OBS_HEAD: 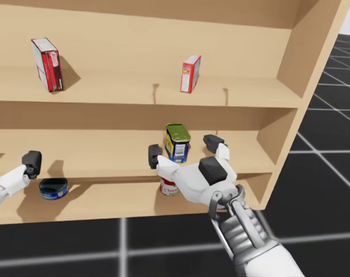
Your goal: Look through the shelves, find the meat can, and take it.
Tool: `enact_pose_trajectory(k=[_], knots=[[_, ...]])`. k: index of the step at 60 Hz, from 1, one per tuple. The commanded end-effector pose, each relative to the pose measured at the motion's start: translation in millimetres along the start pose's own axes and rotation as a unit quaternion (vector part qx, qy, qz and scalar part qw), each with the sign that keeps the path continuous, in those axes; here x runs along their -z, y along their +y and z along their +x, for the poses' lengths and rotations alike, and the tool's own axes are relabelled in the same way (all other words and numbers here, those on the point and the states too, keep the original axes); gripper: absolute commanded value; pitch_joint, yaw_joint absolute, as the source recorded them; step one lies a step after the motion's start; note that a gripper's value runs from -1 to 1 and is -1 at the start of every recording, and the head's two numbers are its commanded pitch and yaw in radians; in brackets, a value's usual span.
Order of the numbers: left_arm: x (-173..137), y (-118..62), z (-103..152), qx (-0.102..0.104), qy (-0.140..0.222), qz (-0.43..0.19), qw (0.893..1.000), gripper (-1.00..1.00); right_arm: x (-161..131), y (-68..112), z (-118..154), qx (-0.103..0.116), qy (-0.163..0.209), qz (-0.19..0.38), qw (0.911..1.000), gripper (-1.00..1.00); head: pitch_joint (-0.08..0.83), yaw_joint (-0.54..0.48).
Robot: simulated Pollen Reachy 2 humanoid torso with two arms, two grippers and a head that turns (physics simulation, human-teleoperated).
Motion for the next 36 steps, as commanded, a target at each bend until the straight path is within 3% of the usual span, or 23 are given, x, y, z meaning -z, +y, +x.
enact_pose_trajectory(k=[1, 16, 28, 29, 30, 32, 33, 36], knots=[[-0.3, -1.2, -0.6, -0.001, 0.001, -0.002, 1.0, -1.0, 23.2, 16.1, -14.7, 0.031, 0.012, -0.006, 0.9994, -1.0, 0.415, -0.19], [-0.7, -2.1, -0.6, -0.002, 0.0, -0.002, 1.0, -1.0, 47.5, 16.0, -27.9, 0.043, 0.023, -0.021, 0.9986, -1.0, 0.419, -0.19], [-1.4, -3.1, -0.8, -0.004, 0.001, -0.002, 1.0, -1.0, 58.1, 18.2, -34.9, 0.046, 0.041, 0.008, 0.9981, -1.0, 0.424, -0.19], [-1.4, -3.1, -0.8, -0.004, 0.002, -0.002, 1.0, -1.0, 58.2, 18.3, -35.3, 0.047, 0.041, 0.008, 0.998, -0.7, 0.425, -0.19], [-1.3, -3.2, -0.8, -0.004, 0.002, -0.001, 1.0, -1.0, 57.7, 19.3, -36.6, 0.047, 0.039, -0.001, 0.9981, 0.0, 0.425, -0.19], [-1.4, -3.4, -0.9, -0.004, 0.002, -0.002, 1.0, -1.0, 58.5, 18.6, -37.1, 0.045, 0.042, 0.002, 0.9981, 0.86, 0.425, -0.19], [-1.4, -3.5, -1.0, -0.004, 0.002, -0.002, 1.0, -1.0, 58.6, 18.1, -37.8, 0.048, 0.045, 0.004, 0.9978, 1.0, 0.426, -0.19], [-1.3, -4.0, -1.4, -0.004, 0.003, -0.002, 1.0, -1.0, 59.5, 17.0, -38.9, 0.054, 0.051, 0.001, 0.9972, 1.0, 0.425, -0.2]])
